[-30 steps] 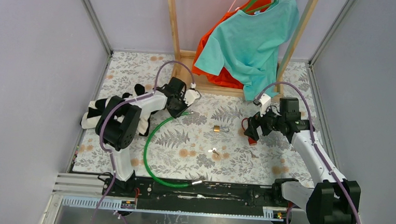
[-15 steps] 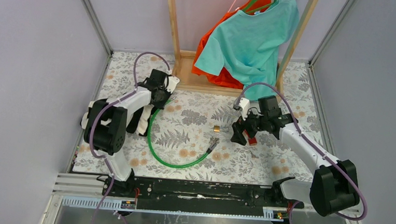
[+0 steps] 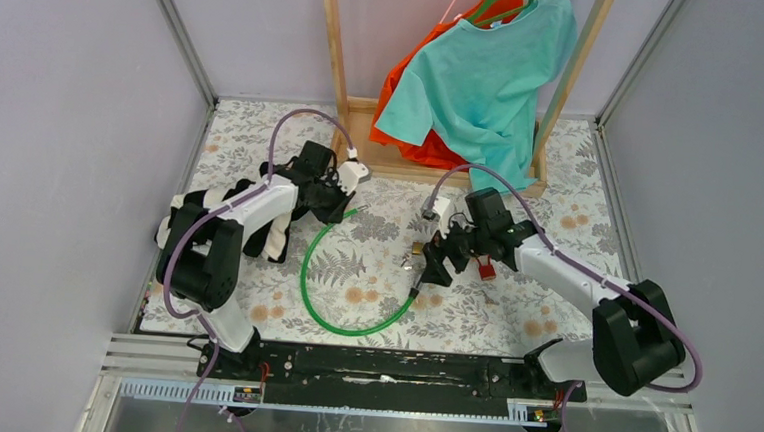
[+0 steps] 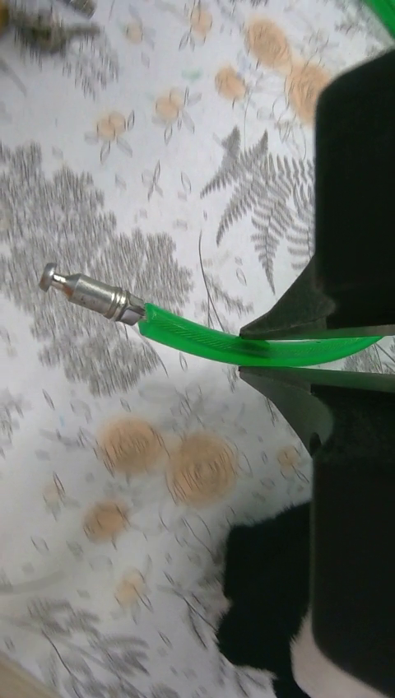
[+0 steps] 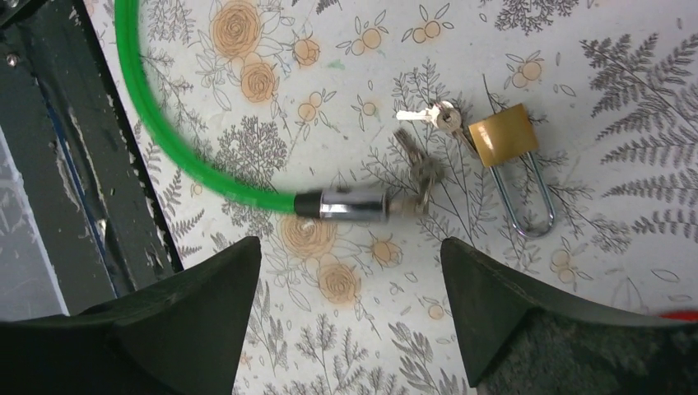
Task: Lock with the key
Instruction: Pick up the lock from the center of the board.
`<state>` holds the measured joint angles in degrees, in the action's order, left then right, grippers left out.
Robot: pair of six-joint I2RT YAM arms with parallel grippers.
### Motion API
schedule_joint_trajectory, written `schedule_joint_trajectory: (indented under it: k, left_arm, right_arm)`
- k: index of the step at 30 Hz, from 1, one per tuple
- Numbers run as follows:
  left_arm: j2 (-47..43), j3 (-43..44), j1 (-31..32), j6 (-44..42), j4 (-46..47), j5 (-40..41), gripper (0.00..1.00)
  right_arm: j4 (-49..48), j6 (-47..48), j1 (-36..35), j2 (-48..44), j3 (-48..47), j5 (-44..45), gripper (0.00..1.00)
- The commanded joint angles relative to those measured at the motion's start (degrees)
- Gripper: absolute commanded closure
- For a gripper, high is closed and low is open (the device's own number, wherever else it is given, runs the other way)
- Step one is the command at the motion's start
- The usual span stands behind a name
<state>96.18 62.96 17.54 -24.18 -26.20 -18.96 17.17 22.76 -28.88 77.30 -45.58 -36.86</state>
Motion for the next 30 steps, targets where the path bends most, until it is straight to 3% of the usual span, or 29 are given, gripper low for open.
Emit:
schedule_joint_trajectory:
  k: [1, 5, 9, 18, 30]
  left_arm:
    - [0.2, -0.3, 2.4, 0.5, -1.8, -6.3, 0.98]
    - [0.5, -1.1, 2.4, 6.4, 0.9, -3.4, 1.00]
    - [-0.9, -2.4, 2.5, 11.2, 3.5, -0.4, 1.00]
    - [-3.1, -5.1, 2.4, 19.6, 6.5, 4.3, 1.00]
    - [-1.3, -6.1, 2.3, 33.7, 11.5, -1.1, 1.00]
  right_arm:
    - [-7.4, -8.1, -3.3, 3.1, 0.1, 4.1, 0.14]
    - [-7.0, -14.5, -4.0, 7.4, -1.7, 12.4, 0.17]
    - [-2.2, -14.9, -4.0, 9.5, -3.5, 15.6, 0.18]
    - [15.9, 3.1, -4.0, 6.9, -6.9, 10.0, 0.15]
    - [11.4, -3.6, -3.9, 8.0, -3.8, 19.1, 0.12]
